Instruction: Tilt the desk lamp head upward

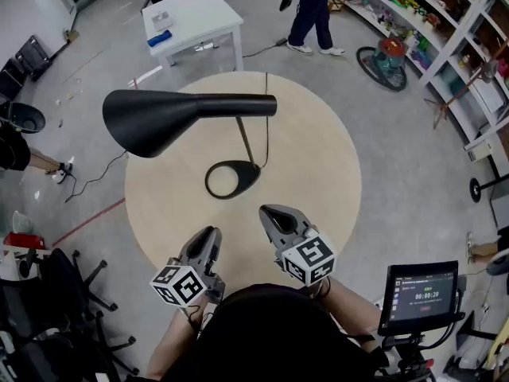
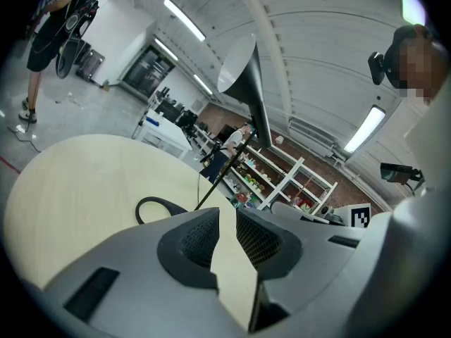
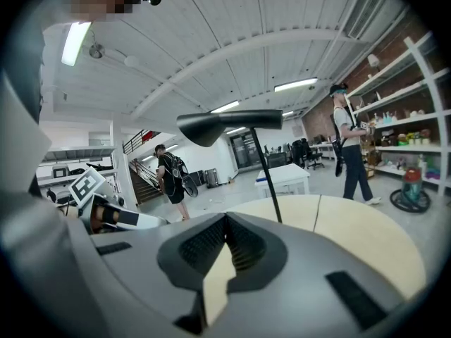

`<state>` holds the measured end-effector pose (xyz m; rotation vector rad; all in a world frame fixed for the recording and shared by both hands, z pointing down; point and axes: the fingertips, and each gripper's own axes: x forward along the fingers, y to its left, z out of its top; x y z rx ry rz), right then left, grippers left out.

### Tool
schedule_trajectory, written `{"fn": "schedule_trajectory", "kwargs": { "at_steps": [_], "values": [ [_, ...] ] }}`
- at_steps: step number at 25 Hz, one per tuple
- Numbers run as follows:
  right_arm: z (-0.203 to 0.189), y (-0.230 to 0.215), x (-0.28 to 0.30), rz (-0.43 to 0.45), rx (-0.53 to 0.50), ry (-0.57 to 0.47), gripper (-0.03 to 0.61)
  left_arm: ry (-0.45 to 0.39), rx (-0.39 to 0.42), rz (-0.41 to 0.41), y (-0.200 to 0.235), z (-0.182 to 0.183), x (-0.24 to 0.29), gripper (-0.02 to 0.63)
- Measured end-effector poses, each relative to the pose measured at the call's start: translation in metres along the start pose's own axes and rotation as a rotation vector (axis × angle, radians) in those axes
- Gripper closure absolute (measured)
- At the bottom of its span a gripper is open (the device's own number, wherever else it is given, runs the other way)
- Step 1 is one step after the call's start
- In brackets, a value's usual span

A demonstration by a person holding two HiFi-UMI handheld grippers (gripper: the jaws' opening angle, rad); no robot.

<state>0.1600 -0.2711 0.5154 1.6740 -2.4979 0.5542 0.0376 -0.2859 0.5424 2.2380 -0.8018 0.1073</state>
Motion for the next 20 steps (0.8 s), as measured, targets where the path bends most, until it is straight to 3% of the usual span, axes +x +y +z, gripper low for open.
{"fn": "schedule_trajectory", "kwargs": {
  "at_steps": [4, 10, 20],
  "values": [
    [-0.006, 0.008, 0.002, 0.017, 0.008, 0.021, 0.574, -0.002, -0.008, 0.014, 0.002, 0.0, -0.009, 0.538],
    [-0.009, 0.005, 0.008, 0.031, 0.002, 0.021, 0.574, -0.001, 0.041, 0.006, 0.004, -0.002, -0.002, 0.538],
    [-0.016, -0.01, 0.002, -0.018, 0.04, 0.029, 0.574, 0.025, 0.022, -0.018, 0.002, -0.002, 0.011, 0.538]
  ]
}}
